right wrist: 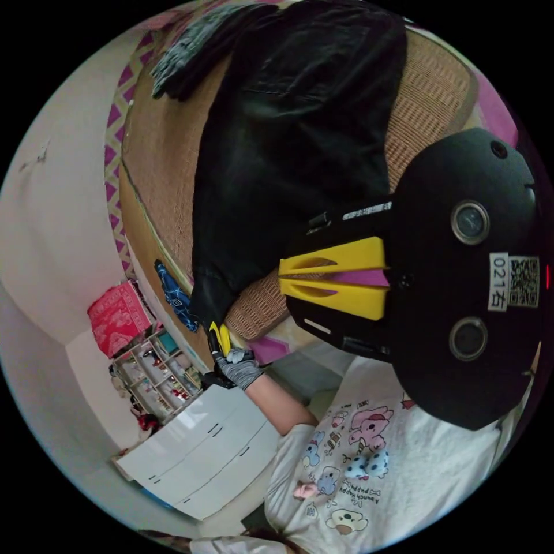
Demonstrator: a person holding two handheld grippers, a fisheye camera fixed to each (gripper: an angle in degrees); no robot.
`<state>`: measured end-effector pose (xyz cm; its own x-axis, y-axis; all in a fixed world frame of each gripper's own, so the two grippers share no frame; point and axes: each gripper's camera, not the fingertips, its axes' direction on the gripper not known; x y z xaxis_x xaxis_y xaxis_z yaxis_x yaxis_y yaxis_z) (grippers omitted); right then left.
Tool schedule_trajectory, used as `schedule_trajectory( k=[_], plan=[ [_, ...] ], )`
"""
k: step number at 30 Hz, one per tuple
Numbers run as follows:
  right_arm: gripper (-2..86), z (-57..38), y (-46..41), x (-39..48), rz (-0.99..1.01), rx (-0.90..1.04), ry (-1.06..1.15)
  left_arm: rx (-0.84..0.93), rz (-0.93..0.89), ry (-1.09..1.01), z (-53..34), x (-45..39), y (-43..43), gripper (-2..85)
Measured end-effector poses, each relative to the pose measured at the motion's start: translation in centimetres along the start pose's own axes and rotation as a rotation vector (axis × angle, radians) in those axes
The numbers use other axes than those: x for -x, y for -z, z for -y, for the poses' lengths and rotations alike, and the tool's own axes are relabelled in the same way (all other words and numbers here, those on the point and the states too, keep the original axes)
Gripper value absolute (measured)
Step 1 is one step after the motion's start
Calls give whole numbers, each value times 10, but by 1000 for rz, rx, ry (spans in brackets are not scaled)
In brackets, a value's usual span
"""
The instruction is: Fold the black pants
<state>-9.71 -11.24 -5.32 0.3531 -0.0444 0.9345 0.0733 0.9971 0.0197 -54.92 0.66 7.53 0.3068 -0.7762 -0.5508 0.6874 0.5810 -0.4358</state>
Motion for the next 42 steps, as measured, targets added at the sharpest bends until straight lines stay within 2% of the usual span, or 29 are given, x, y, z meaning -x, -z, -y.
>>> schedule_trajectory(
  k=[5, 9, 14, 17, 22, 27, 30, 32, 35, 42],
  plan=[
    [-5, -53, 30, -26, 26, -79, -134, -37, -25, 60, -23, 11, -17, 74],
    [-6, -88, 45, -41, 55, -118, -215, -89, -81, 108, -59, 25, -29, 12],
    [-6, -130, 63, -55, 52, -126, -263, -103, -173, 40, -103, 23, -47, -7],
    [-6, -152, 76, -61, 26, -136, -277, -138, -134, -132, -138, -19, -49, -9],
    [-7, -190, 96, -76, 24, -170, -329, -214, 60, -528, -233, -144, -73, -10],
    [-7, -224, 117, -86, 28, -213, -364, -272, 256, -1061, -420, -284, -162, -10],
    [-7, -243, 131, -88, 14, -232, -375, -202, 322, -1319, -531, -330, -243, -10],
    [-7, -260, 140, -91, 16, -249, -391, -94, 398, -1488, -597, -344, -305, -9],
    [-7, -282, 150, -95, 23, -271, -421, 115, 608, -1705, -689, -333, -408, -9],
    [-7, -322, 159, -105, 41, -297, -477, -159, 851, -1970, -806, -332, -473, -6]
  ],
)
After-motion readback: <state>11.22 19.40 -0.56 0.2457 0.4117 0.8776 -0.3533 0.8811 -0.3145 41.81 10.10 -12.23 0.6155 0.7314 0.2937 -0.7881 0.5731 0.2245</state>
